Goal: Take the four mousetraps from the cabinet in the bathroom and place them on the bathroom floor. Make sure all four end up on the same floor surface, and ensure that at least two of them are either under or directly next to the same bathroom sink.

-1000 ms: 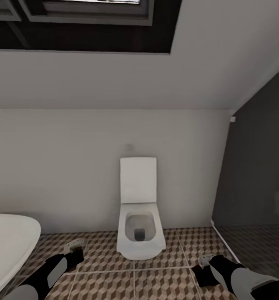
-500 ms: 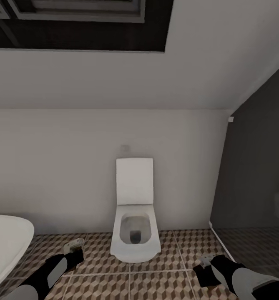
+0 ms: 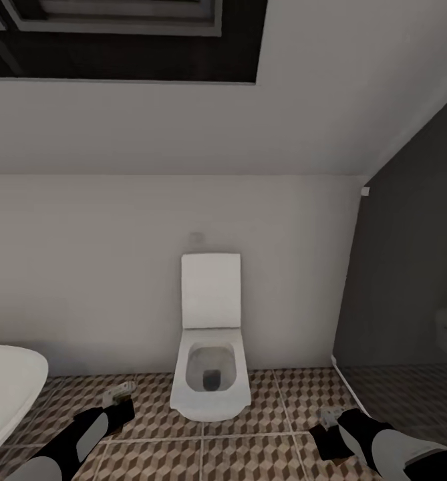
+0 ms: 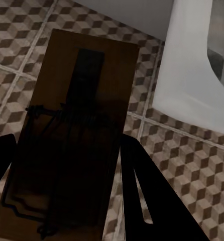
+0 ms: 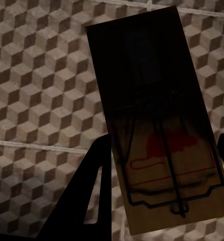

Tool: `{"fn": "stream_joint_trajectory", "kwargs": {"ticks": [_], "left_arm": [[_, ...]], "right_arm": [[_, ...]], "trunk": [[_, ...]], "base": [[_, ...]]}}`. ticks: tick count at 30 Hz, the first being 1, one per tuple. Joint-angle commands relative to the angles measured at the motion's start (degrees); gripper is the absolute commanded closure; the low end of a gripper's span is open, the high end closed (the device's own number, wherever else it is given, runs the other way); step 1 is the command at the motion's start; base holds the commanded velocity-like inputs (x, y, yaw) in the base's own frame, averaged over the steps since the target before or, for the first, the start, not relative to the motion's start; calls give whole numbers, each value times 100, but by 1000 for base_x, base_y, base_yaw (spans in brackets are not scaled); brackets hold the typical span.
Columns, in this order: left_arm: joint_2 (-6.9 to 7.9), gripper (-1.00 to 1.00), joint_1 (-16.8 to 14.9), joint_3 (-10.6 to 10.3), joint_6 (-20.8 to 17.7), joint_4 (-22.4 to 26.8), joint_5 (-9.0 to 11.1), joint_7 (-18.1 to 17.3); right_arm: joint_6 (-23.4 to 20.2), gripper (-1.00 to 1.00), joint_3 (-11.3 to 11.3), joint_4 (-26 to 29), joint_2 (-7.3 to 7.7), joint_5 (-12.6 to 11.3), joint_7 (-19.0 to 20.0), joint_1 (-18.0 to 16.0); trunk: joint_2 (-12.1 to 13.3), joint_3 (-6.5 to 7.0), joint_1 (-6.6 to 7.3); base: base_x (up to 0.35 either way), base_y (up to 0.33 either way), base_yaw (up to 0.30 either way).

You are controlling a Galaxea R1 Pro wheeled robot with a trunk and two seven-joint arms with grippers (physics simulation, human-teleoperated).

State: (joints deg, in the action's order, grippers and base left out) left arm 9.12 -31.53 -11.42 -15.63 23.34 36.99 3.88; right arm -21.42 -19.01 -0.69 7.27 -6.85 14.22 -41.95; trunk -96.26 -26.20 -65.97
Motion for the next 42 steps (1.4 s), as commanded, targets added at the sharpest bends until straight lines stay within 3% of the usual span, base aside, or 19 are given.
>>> {"fn": "stream_joint_trajectory", "kwargs": {"ticks": [1,8,12,16,24,42], "left_arm": [[4,100,-3,-45,-19,13,45,26],[-50,100,-3,-46,-31,38,54,34],[-221,100,-3,-92,-57,42,35,44],[-341,100,-3,-188,-95,46,-92,44],[-394,100,-3,-228,-96,44,-257,29],[-417,100,-3,-258,-95,40,-288,50]], "right_arm": [[-12,100,-50,-8,1,-73,28,-7],[-11,100,-50,-7,-3,-72,22,-7],[-10,100,-50,-7,-10,-71,20,-7],[-4,100,-50,-9,-14,-75,20,-7],[4,100,-50,-8,-20,-79,19,-7],[-2,100,-44,-4,-32,-80,19,-7]], "trunk": [[-4,-7,0],[-4,-7,0],[-4,-7,0],[-4,-7,0],[-4,-7,0],[-726,-330,-395]], "base": [[0,-116,0],[0,-38,0],[0,-6,0],[0,-1,0],[0,0,0],[0,0,0]]}}
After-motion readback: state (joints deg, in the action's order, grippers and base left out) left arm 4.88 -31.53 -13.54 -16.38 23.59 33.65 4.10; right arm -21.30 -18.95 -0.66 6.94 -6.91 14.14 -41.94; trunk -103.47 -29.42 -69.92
